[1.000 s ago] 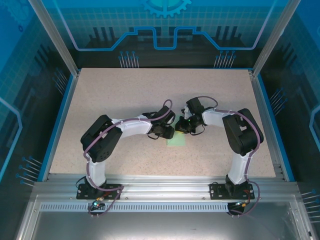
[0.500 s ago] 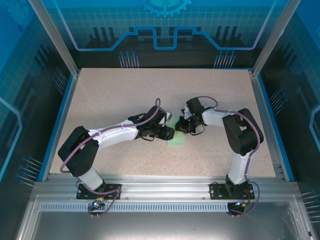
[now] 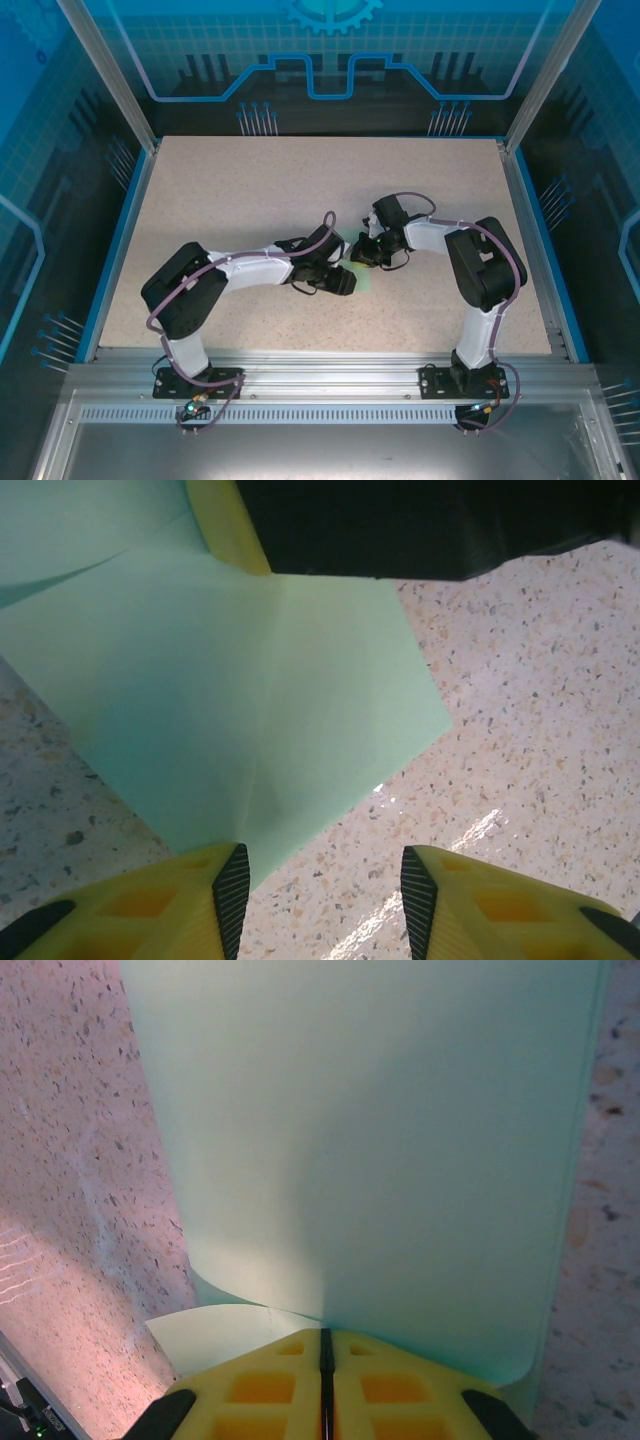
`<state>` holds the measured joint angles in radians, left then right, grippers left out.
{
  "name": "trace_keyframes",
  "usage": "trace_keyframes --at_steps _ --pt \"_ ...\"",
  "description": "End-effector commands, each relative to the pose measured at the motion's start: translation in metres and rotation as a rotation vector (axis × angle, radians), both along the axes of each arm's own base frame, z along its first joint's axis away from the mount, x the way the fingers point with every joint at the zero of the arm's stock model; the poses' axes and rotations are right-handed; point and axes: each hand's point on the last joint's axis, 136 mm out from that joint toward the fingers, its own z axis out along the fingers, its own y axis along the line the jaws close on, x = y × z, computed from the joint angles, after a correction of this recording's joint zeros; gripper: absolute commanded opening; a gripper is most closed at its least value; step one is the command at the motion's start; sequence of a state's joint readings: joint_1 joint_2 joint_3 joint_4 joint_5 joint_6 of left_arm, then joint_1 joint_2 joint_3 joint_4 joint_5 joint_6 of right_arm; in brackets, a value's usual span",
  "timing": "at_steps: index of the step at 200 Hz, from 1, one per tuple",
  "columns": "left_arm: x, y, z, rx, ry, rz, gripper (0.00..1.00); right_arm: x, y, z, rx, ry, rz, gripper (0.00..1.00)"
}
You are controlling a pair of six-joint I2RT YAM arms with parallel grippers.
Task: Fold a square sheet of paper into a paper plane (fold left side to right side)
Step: Fold the triangle a second time at the center of the table.
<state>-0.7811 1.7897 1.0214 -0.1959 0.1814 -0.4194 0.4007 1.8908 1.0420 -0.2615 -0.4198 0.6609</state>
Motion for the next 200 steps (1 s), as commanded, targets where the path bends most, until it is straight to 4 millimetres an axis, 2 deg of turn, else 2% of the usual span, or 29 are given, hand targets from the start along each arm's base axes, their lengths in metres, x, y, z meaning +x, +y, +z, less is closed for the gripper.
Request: trace_keyframes --at_steps 1,38,74,113,157,200 --pt "-0.001 0.0 -0.009 0.007 0.022 0.001 0.47 -0.005 -0.004 -0.005 -0.04 0.021 0.014 0.09" --pt "-0.005 0.005 -0.027 0.052 0.051 0.003 0.46 -0.002 -0.001 0.002 -0.022 0.004 0.023 0.09" --pt "-0.008 0.014 -0.039 0.09 0.06 0.018 0.41 0.008 0.0 0.029 0.019 -0.059 0.037 0.09" --pt "-0.011 0.018 -0.041 0.086 0.063 0.023 0.29 -0.006 0.0 0.048 0.07 -0.088 0.075 0.02" --pt "-0.012 0.021 -0.043 0.098 0.059 0.03 0.22 -0.035 0.008 0.036 0.13 -0.035 0.092 0.01" --pt "-0.013 0.028 -0.047 0.127 0.059 0.04 0.2 -0.04 0.018 0.024 0.143 -0.013 0.101 0.01"
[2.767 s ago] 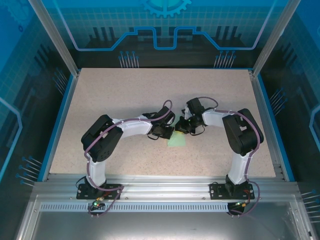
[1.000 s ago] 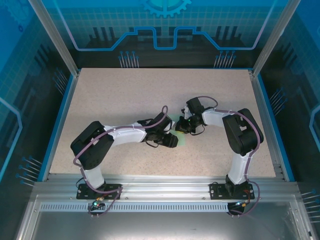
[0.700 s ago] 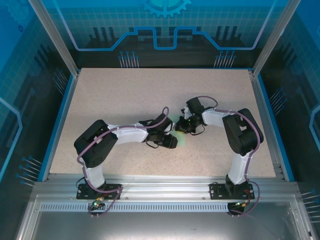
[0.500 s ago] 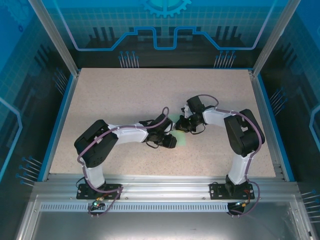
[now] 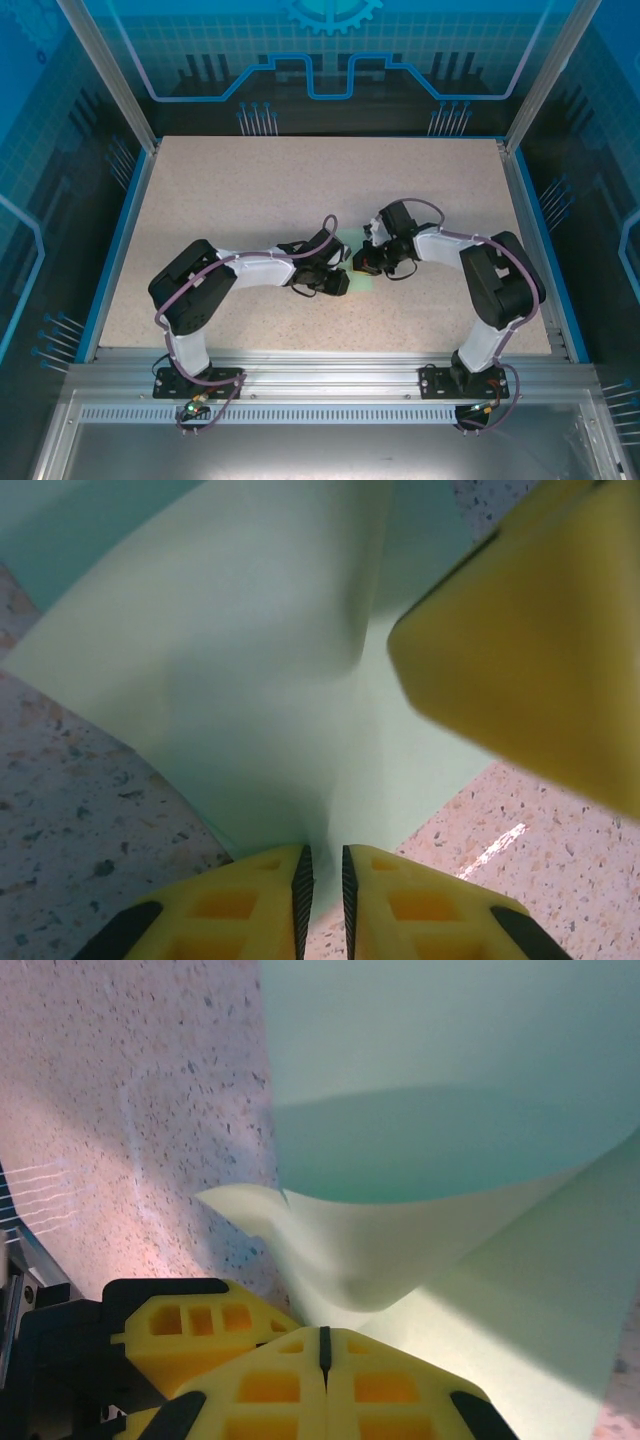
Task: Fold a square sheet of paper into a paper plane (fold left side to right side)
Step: Fold the triangle a second time at the center of the table.
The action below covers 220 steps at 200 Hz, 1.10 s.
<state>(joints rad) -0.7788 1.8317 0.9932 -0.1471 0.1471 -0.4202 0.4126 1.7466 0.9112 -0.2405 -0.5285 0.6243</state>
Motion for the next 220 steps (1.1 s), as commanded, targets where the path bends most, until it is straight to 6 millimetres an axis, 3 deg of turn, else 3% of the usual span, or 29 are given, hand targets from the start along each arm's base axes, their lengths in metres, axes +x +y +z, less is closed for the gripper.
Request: trace_keyframes --at_steps 1,62,135,220 --pt "-0.016 0.022 -0.026 0.092 0.065 0.022 0.2 -0.002 0.013 -0.001 0.04 0.003 0.019 0.01" --pt "-0.014 0.026 -0.029 0.12 0.059 0.03 0.19 -0.006 0.02 -0.012 0.015 0.027 0.041 0.01" --pt "-0.014 0.034 -0.035 0.168 0.063 0.046 0.18 -0.01 -0.001 -0.04 -0.15 0.062 0.043 0.02" --pt "-0.019 0.038 -0.044 0.18 0.081 0.046 0.17 0.029 -0.027 -0.038 -0.237 -0.006 0.013 0.02"
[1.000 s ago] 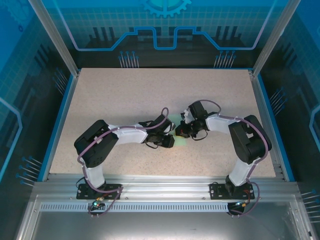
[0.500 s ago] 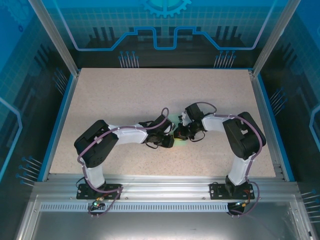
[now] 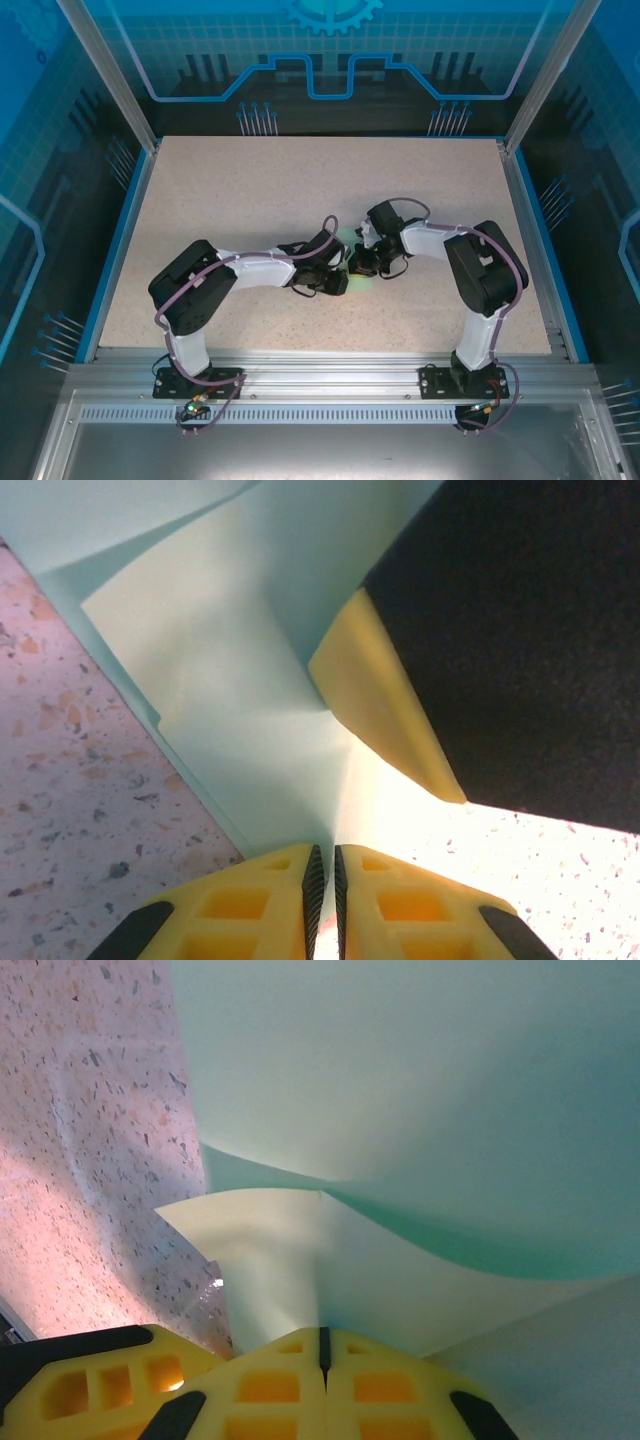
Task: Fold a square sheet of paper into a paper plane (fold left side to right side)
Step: Fold the triangle a second time at the center of the table.
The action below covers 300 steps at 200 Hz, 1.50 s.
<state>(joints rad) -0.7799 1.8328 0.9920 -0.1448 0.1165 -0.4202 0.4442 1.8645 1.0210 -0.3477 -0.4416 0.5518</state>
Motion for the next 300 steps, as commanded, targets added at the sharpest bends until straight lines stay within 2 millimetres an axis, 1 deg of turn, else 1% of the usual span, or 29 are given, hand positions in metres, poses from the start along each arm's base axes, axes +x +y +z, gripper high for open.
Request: trace_keyframes --at_steps 1,35,89,145,181,197,221,234,241,263,280,300 --pt "-0.022 0.035 -0.043 0.161 0.101 0.036 0.17 0.024 -0.029 -0.013 -0.112 -0.039 -0.042 0.02" --pt "-0.023 0.035 -0.043 0.162 0.101 0.033 0.17 0.035 -0.042 -0.015 -0.121 -0.037 -0.068 0.03" --pt "-0.023 0.035 -0.043 0.16 0.101 0.034 0.17 0.05 -0.052 -0.013 -0.108 -0.049 -0.095 0.03" --pt "-0.021 0.034 -0.04 0.152 0.094 0.034 0.17 0.063 -0.064 -0.015 -0.116 -0.043 -0.121 0.03" --pt "-0.021 0.033 -0.038 0.149 0.09 0.034 0.17 0.068 -0.067 -0.013 -0.115 -0.047 -0.127 0.04" --pt "-0.02 0.032 -0.036 0.145 0.086 0.033 0.17 0.068 -0.069 -0.015 -0.121 -0.04 -0.13 0.04" --pt "-0.019 0.031 -0.034 0.139 0.082 0.031 0.17 0.066 -0.067 -0.017 -0.108 -0.03 -0.13 0.04" --pt "-0.017 0.028 -0.027 0.123 0.073 0.029 0.18 0.063 -0.066 -0.019 -0.106 -0.024 -0.128 0.04" --pt "-0.015 0.025 -0.02 0.109 0.064 0.026 0.19 0.063 -0.066 -0.02 -0.105 -0.023 -0.128 0.04" --pt "-0.009 0.015 0.009 0.054 0.026 0.008 0.21 0.059 -0.067 -0.023 -0.107 -0.013 -0.128 0.04" --pt "-0.005 0.008 0.035 0.011 -0.017 -0.008 0.21 0.059 -0.067 -0.023 -0.105 -0.012 -0.13 0.04" --pt "-0.005 0.002 0.057 -0.028 -0.041 -0.037 0.21 0.058 -0.065 -0.022 -0.099 -0.01 -0.128 0.04"
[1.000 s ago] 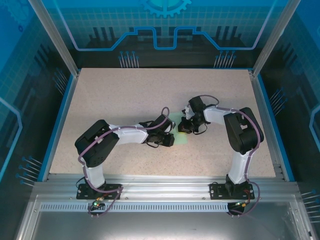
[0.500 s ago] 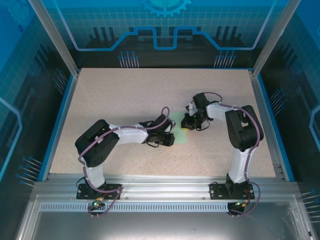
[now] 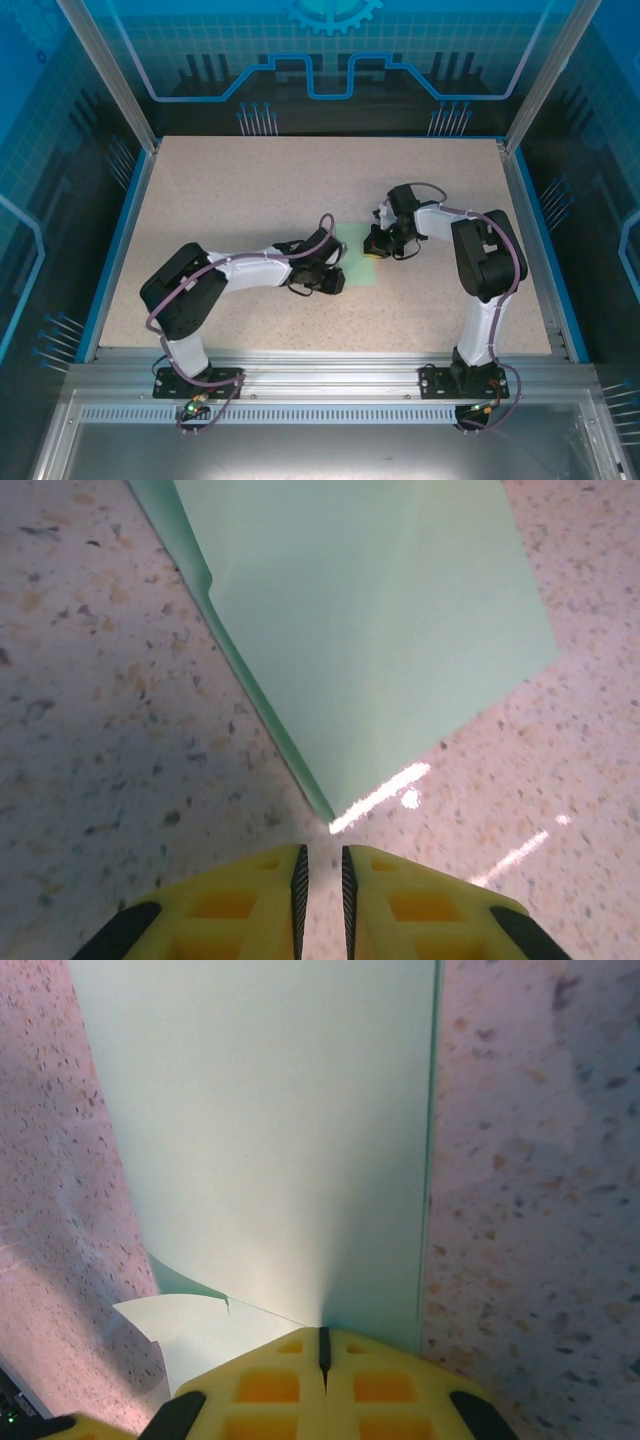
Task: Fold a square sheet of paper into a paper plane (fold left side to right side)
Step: Fold the triangle a second time at the center of the table.
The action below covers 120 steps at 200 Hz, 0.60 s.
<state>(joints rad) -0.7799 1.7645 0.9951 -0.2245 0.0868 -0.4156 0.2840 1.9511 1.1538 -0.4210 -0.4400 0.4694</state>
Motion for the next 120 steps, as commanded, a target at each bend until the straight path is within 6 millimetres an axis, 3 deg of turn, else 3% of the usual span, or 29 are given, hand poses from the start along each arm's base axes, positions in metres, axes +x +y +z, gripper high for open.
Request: trace_keyframes --at_steps 1,41,77,120 --pt "-0.002 -0.008 0.04 -0.056 -0.027 -0.048 0.21 0.003 -0.021 -0.023 -0.082 0.015 -0.036 0.04" --pt "0.005 -0.027 0.049 -0.111 -0.031 -0.089 0.21 0.003 -0.017 -0.02 -0.074 0.009 -0.028 0.04" --pt "0.022 -0.042 0.026 -0.093 -0.003 -0.1 0.21 0.001 -0.013 -0.021 -0.07 0.016 -0.021 0.04" --pt "0.041 -0.035 -0.002 -0.076 0.036 -0.043 0.2 -0.001 -0.01 -0.02 -0.071 0.019 -0.012 0.04"
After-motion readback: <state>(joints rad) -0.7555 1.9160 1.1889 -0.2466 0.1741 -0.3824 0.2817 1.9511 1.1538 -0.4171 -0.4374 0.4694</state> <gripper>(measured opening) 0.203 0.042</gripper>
